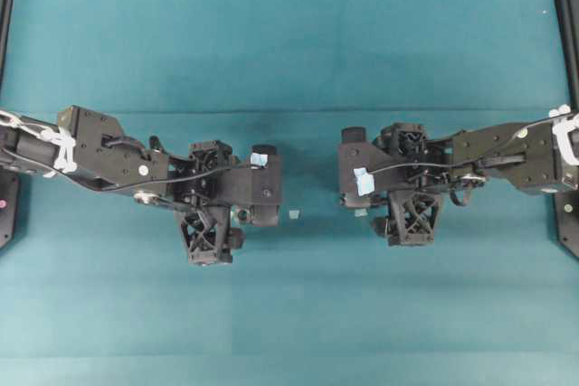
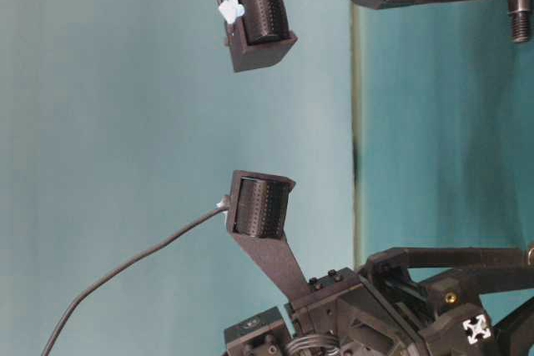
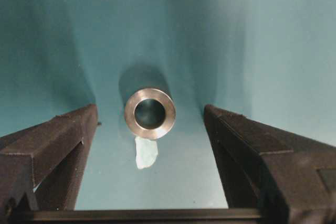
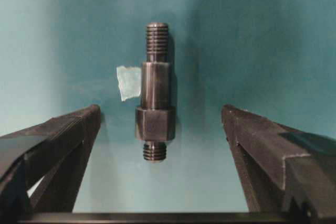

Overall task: Insert the washer onto the shaft with both hands.
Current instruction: 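Close left gripper on the washer and right gripper on the shaft's hex collar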

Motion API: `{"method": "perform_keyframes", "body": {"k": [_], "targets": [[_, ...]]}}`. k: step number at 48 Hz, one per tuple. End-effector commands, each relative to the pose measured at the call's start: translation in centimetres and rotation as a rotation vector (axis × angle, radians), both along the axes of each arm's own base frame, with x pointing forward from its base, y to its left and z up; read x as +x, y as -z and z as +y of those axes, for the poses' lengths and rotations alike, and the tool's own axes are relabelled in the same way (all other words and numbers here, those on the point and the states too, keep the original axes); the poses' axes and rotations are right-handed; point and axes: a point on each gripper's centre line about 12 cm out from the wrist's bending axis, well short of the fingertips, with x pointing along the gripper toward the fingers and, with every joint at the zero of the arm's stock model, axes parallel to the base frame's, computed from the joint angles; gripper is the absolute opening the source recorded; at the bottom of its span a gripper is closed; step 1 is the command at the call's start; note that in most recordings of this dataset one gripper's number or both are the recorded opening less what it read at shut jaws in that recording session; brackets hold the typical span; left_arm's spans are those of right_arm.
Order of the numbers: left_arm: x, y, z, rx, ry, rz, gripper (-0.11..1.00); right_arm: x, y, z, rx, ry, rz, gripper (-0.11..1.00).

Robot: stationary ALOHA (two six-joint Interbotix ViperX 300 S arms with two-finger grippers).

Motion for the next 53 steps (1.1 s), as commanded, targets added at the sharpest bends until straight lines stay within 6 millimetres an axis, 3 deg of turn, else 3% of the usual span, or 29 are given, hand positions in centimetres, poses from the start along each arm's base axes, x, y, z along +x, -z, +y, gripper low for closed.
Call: {"method": "perform_keyframes", "body": {"k": [1,36,53], "targets": [[0.15,-0.29,-0.05,0.001,0.002,-0.012,0.86,-0.03,-0.09,0.06,0.003,0.005,-0.006,0.88],[0.11,-0.24,-0.05,0.001,0.002,-0.011,0.83,-0.02,-0.02,0.10,0.002,0.003,-0.012,0.85],[0.11,-0.24,-0.05,0.001,0.002,-0.011,0.71,0.15,0.00,0.10,0.003,0.004,-0.015,0.69]]}}
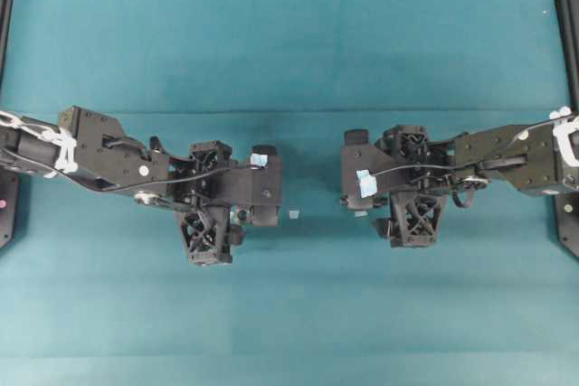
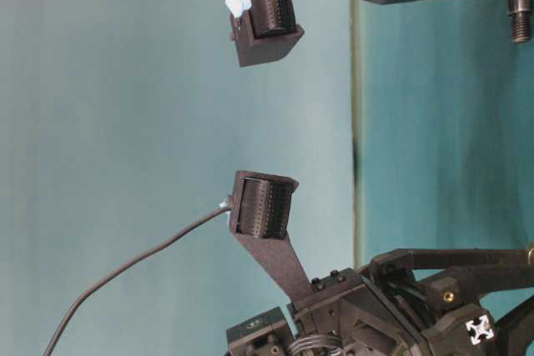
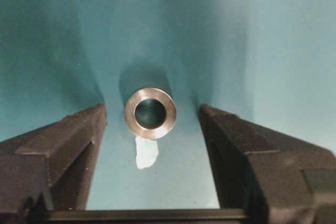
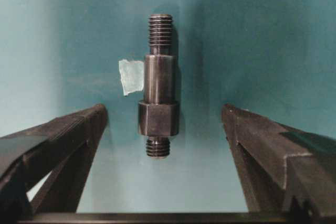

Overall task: Insert the washer onto the shaft with both hands.
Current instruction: 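Close left gripper on the washer and right gripper on the shaft's hex collar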

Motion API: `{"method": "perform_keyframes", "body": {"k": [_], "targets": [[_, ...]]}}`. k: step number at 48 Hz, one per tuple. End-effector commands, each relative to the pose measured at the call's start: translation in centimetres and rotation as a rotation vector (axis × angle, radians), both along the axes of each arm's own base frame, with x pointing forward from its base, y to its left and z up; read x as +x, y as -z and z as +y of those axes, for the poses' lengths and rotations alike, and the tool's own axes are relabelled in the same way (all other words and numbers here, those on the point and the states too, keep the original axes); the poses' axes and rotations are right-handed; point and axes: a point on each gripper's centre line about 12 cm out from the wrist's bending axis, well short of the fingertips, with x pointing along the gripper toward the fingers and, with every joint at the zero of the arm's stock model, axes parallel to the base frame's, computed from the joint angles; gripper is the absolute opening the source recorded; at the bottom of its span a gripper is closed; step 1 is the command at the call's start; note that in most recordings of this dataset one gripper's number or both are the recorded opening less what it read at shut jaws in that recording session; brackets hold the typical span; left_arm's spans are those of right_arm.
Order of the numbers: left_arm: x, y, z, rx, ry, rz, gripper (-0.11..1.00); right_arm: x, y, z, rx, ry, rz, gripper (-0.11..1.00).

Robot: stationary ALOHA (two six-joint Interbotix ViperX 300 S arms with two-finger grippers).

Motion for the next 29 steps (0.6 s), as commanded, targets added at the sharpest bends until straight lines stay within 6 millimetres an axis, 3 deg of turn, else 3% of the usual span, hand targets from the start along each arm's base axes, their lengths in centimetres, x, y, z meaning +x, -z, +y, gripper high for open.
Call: {"method": "perform_keyframes", "body": {"k": [1,20,24,29], "targets": [[0.16,-0.34,-0.05,0.001,0.002,-0.014,0.71,0.36,-0.30,-0.01,0.002,0.005,-0.015,0.68],[0.02,-0.22,-0.05,0.001,0.002,-0.009,0.70,0.39,-0.11,-0.22,0.001,0.010,-0.008,0.65],[-0.05,-0.17,-0.05,0.001,0.002,-0.006,0.70,0.51,-0.21,-0.27,0.001,0.012,-0.009,0.60],[-0.05,-0.17,-0.05,0.001,0.002,-0.006,0.66,0.52,-0.19,-0.37,0.003,0.016,-0.006,0.46]]}}
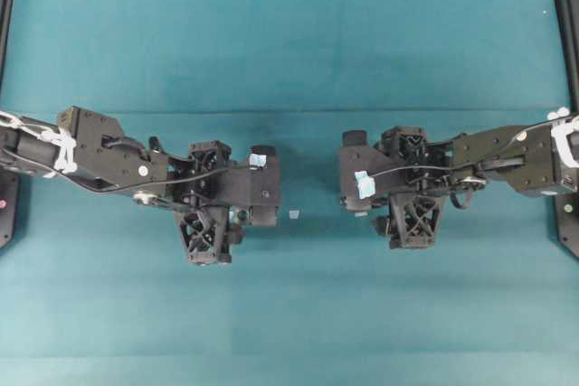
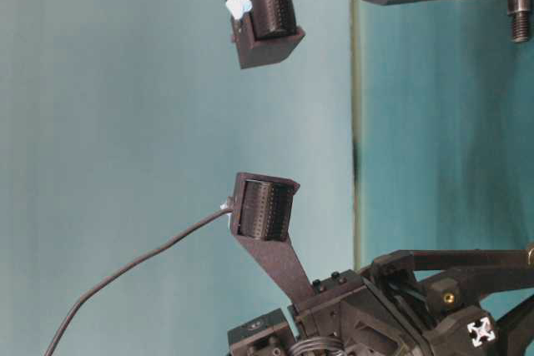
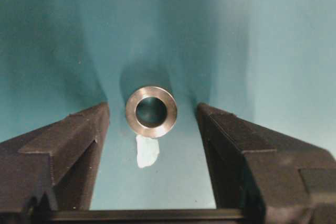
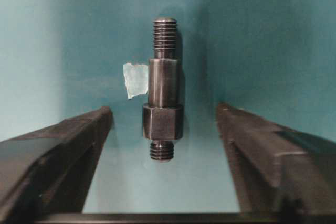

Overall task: Insert the washer onto the shaft with both hands.
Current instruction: 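Close left gripper on the washer and right gripper on the shaft's hex collar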

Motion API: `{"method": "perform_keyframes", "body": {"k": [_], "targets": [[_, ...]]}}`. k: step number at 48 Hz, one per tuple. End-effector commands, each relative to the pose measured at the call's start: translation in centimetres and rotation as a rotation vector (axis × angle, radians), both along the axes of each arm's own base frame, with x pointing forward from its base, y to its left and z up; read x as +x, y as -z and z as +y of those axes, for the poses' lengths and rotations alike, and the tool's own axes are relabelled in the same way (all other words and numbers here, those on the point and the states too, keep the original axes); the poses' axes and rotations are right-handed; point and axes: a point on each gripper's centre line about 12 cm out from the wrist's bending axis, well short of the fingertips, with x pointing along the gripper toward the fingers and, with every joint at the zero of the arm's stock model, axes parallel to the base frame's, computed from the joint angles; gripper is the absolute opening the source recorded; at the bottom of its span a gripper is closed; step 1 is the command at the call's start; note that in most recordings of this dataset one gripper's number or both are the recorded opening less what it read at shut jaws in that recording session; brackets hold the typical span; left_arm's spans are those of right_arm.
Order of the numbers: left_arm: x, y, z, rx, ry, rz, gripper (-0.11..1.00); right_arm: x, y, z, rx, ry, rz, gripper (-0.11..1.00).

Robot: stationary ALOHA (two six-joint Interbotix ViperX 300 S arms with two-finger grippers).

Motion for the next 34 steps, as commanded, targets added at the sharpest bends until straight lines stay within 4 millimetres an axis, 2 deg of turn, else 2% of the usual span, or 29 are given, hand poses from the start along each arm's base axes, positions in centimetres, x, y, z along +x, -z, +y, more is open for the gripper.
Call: {"method": "perform_keyframes", "body": {"k": [1,13,28,34], "targets": [[0.1,-0.3,0.0,0.001,0.002,-0.012,0.64,0.3,-0.2,-0.4,0.000,0.014,-0.009,0.44],[0.1,-0.3,-0.4,0.003,0.016,-0.012,0.37,0.3,0.0,-0.6,0.000,0.019,0.000,0.17],[0.1,-0.3,-0.8,0.006,0.030,-0.014,0.37,0.2,0.1,-1.4,-0.001,0.039,0.005,0.08],[0.1,-0.3,-0.9,0.006,0.033,-0.012,0.37,0.1,0.2,-1.4,-0.003,0.038,0.008,0.01]]}}
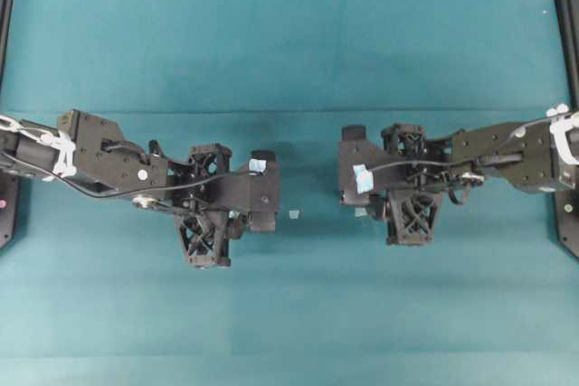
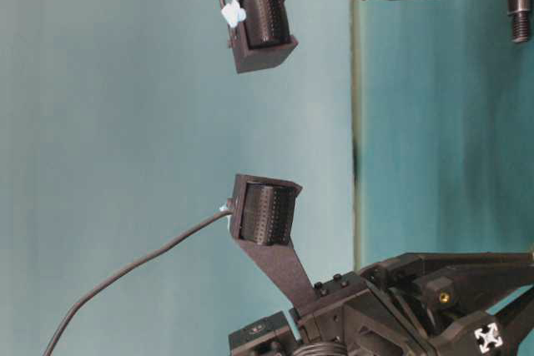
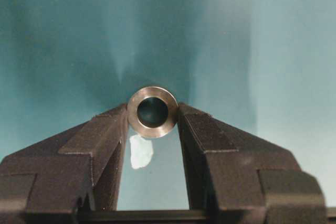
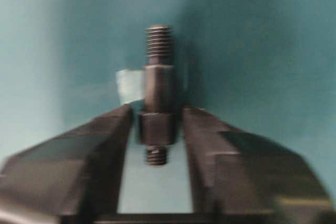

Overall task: Insert the washer onto the shaft with both hands.
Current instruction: 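Close left gripper on the washer and right gripper on the shaft's hex collar, then lift both grippers, raising the washer and shaft off the table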

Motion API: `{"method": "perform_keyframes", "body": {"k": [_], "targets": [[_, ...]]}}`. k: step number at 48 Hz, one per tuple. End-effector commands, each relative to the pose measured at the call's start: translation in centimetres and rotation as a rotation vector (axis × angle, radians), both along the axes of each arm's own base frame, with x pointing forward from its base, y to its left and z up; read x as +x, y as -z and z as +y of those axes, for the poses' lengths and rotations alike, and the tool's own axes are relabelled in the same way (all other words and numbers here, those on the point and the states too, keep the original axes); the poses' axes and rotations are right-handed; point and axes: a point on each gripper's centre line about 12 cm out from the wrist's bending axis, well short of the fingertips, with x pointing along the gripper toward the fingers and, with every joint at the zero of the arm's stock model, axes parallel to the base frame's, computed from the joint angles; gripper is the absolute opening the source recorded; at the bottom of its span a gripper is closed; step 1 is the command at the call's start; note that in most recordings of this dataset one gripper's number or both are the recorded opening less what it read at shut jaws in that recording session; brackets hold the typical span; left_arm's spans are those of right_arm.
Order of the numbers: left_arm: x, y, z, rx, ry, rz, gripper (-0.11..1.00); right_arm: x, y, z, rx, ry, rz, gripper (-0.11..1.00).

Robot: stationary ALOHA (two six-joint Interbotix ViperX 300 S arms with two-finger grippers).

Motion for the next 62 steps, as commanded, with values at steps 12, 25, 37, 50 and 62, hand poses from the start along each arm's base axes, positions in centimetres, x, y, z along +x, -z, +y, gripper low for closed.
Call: {"method": "perform_keyframes", "body": {"k": [12,25,37,50,62], "targets": [[0.0,-0.3,-0.3,-0.002,0.006,-0.026,0.37,0.0,0.1,-0.6,-0.004,0.010,0.000,0.00],[-0.1,-0.3,-0.2,0.001,0.009,-0.026,0.37,0.0,0.1,0.2,0.002,-0.007,0.004,0.00],[0.0,-0.6,-0.3,0.002,0.015,-0.038,0.37,0.1,0.0,0.7,0.021,0.002,0.006,0.00],[0.0,-0.7,-0.3,0.001,0.013,-0.040,0.37,0.3,-0.1,0.7,0.024,0.006,0.003,0.00],[0.0,-1.0,-0.3,0.001,0.013,-0.048,0.37,0.4,-0.2,0.9,0.029,0.007,-0.003,0.00]]}}
